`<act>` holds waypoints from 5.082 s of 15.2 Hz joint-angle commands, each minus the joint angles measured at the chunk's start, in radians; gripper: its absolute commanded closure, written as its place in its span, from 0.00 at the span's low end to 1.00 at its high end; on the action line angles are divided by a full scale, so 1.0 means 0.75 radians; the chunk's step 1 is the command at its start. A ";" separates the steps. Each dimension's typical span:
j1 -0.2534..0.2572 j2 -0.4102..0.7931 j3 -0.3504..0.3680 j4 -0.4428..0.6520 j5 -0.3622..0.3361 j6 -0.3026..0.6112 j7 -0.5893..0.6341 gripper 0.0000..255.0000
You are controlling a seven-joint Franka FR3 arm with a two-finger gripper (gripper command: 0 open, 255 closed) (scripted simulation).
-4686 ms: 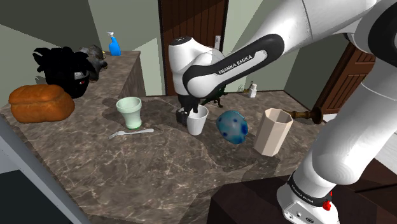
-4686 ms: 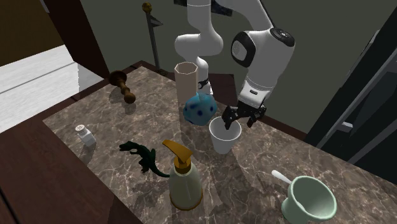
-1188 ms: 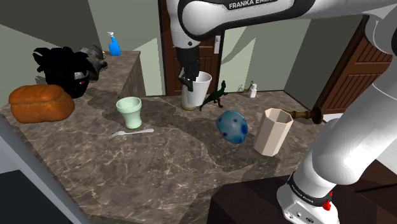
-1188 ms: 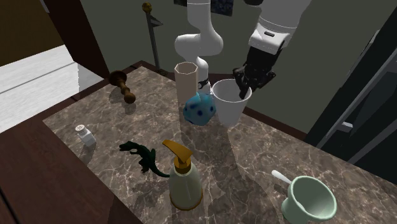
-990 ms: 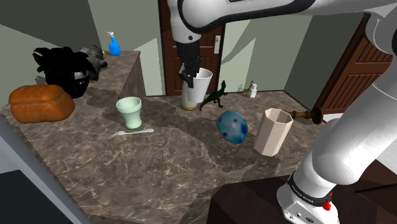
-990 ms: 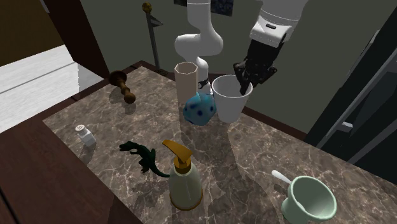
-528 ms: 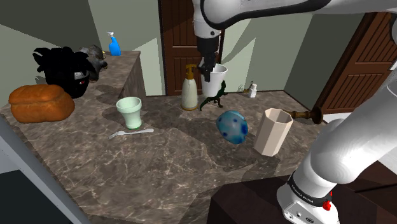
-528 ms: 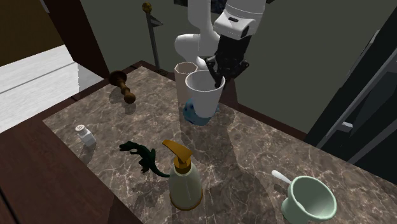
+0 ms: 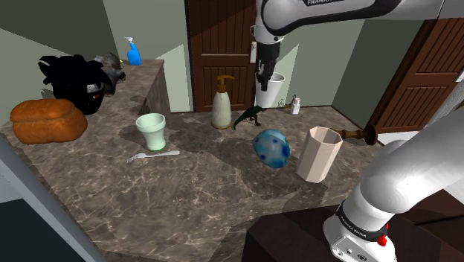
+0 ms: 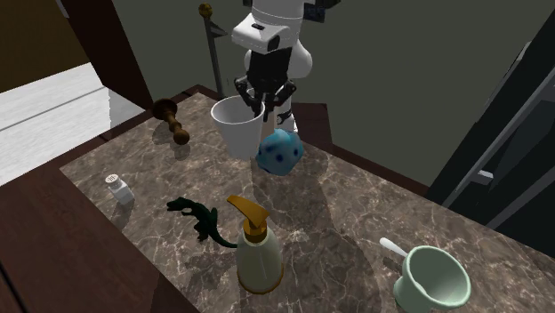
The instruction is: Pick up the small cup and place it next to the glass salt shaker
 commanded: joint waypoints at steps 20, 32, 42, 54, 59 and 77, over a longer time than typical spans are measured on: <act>-0.229 0.090 -0.483 0.089 -0.102 0.124 -0.665 1.00; -0.237 0.102 -0.499 -0.114 -0.120 0.337 -0.635 1.00; -0.244 0.146 -0.515 -0.254 -0.133 0.519 -0.614 1.00; -0.250 0.242 -0.536 -0.386 -0.143 0.746 -0.592 1.00; -0.250 0.251 -0.538 -0.394 -0.143 0.763 -0.590 1.00; -0.241 0.143 -0.507 -0.322 -0.144 0.581 -0.583 0.00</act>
